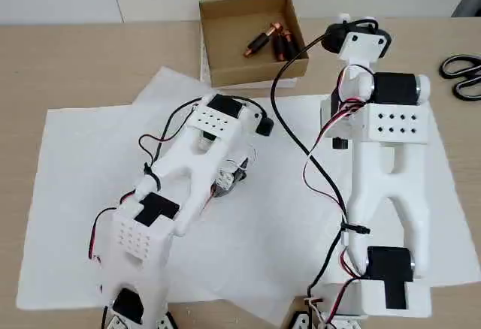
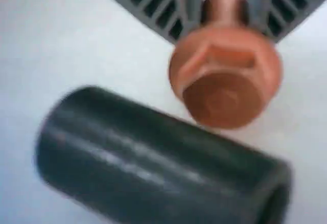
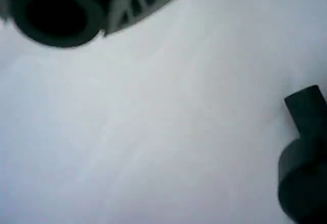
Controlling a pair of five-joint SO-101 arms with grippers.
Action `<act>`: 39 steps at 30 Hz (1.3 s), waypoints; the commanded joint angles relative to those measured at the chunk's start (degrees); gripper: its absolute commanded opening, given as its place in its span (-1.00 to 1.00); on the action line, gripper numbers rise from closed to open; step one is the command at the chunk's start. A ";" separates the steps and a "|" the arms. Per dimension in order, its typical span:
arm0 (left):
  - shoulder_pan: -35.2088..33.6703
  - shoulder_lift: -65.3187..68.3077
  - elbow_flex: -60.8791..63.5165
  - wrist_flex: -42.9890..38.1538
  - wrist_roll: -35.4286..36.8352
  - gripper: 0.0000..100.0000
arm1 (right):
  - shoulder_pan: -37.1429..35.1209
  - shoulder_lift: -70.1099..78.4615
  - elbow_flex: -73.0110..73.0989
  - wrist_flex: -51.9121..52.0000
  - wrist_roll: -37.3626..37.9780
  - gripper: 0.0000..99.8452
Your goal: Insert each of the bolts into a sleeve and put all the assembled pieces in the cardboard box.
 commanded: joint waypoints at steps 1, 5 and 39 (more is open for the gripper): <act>1.14 -0.53 -1.89 1.58 -5.63 -0.99 | 0.04 -2.59 -0.35 -0.40 -0.09 -0.99; 1.14 -0.53 -1.89 1.58 -6.68 -0.99 | 0.04 -2.59 -0.35 -0.40 -0.09 -0.99; 2.20 5.45 -6.99 1.05 37.80 -0.99 | 1.71 -2.68 -0.35 -0.40 -0.09 -0.99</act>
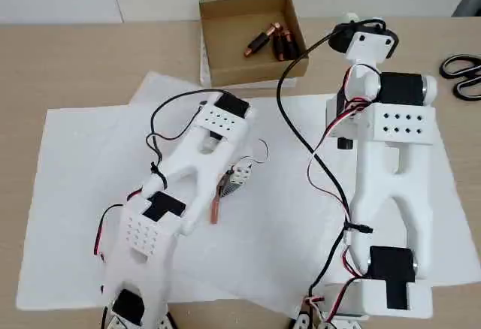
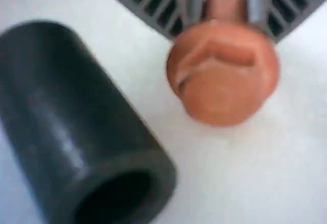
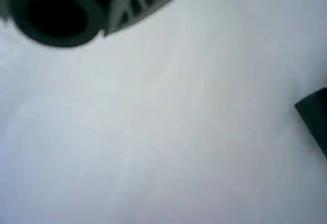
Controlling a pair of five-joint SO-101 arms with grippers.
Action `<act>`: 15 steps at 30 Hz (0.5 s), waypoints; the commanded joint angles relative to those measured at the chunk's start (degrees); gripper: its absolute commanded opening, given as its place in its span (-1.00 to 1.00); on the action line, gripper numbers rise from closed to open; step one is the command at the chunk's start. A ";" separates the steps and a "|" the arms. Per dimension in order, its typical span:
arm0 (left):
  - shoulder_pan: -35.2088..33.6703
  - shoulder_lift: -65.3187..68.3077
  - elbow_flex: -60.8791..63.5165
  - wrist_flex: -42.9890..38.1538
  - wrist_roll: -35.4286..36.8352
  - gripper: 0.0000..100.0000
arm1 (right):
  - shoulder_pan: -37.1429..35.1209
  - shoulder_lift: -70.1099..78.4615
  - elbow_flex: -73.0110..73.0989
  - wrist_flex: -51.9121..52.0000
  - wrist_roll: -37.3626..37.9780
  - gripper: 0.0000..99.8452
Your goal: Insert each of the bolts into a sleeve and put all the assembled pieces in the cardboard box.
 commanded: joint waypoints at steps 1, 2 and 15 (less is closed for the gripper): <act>0.88 0.00 -1.54 -0.09 3.52 -0.99 | 0.04 -2.68 -0.35 -0.40 -0.18 -0.99; 0.79 0.00 -1.54 -0.09 4.84 -0.99 | -0.04 -2.68 -0.35 -0.40 -0.26 -0.99; -7.38 0.09 -8.40 0.35 14.33 -0.99 | -0.04 -3.03 -0.35 -0.40 -0.44 -0.99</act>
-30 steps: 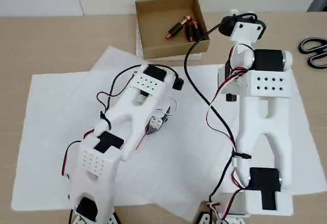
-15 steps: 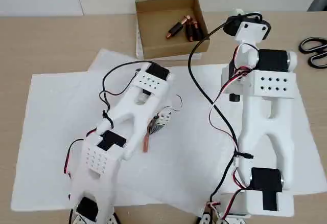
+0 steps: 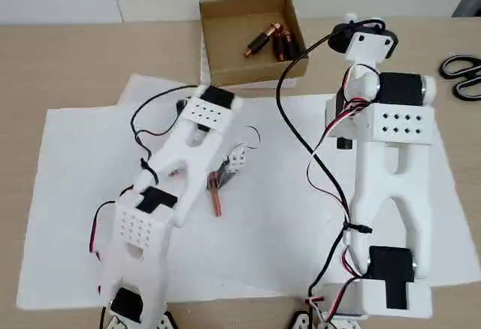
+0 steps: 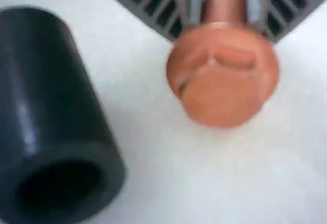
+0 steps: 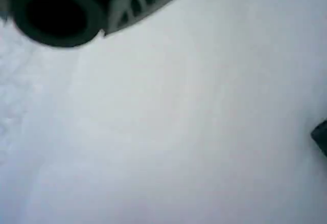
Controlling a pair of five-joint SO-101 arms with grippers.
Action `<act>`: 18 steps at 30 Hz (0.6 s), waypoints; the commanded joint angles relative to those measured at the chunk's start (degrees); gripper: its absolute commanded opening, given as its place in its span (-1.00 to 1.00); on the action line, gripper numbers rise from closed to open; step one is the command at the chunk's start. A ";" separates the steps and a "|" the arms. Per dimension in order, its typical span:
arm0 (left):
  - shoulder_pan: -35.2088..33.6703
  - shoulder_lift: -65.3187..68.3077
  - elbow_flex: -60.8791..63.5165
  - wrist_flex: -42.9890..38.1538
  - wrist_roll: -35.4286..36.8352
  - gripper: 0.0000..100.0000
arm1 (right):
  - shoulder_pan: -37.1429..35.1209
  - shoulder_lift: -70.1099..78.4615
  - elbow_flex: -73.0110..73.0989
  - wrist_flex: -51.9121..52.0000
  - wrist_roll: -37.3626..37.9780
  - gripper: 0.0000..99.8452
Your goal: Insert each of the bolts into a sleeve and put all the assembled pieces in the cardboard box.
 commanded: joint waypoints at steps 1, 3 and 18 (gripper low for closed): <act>-1.76 -0.26 -4.62 0.35 2.37 -0.99 | 0.04 -3.03 -0.35 -0.31 -0.44 -0.99; -1.05 -0.35 -5.14 0.35 2.73 -0.99 | 0.13 -3.03 -0.44 0.22 -0.35 -0.99; 5.36 -14.86 -4.97 0.44 -3.43 -0.99 | 0.31 -3.03 -0.53 0.22 -0.09 -0.99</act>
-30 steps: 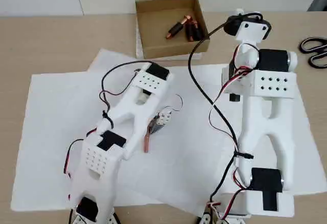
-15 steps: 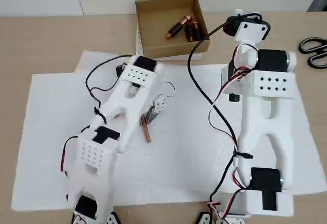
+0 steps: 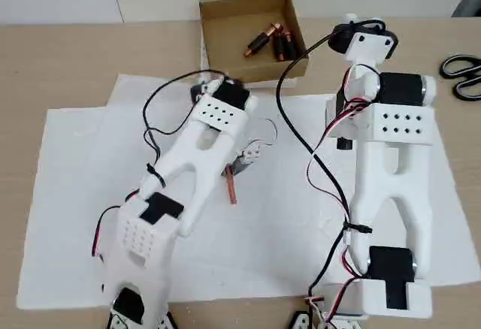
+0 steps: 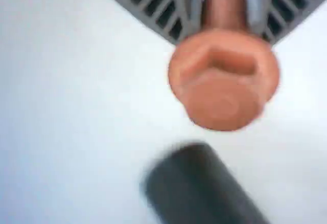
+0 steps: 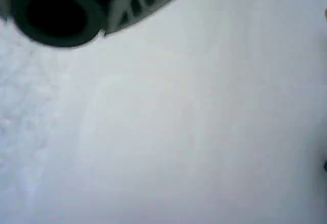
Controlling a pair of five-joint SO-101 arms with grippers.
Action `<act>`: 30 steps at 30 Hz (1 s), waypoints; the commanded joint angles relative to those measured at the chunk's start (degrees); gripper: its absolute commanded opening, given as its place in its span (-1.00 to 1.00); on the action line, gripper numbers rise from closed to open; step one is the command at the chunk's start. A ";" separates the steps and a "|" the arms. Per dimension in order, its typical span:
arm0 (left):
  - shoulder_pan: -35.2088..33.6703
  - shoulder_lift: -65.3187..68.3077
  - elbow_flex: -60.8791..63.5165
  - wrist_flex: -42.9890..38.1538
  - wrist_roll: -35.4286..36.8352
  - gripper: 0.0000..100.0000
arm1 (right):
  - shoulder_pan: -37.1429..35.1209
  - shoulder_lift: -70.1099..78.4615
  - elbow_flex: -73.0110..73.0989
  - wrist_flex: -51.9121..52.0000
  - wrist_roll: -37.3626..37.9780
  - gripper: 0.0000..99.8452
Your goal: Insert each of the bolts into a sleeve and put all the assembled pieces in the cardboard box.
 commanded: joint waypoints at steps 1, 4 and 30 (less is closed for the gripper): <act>0.09 -9.23 -2.42 1.05 -3.60 -0.99 | 0.31 -3.03 -0.53 0.04 -0.09 -0.99; 0.09 -13.01 -2.07 1.14 -10.20 -0.99 | 0.48 -3.03 -0.53 0.04 -0.09 -0.99; -4.66 -30.95 1.63 -4.04 -23.74 -0.99 | -7.60 -56.13 37.54 -20.18 0.00 -0.99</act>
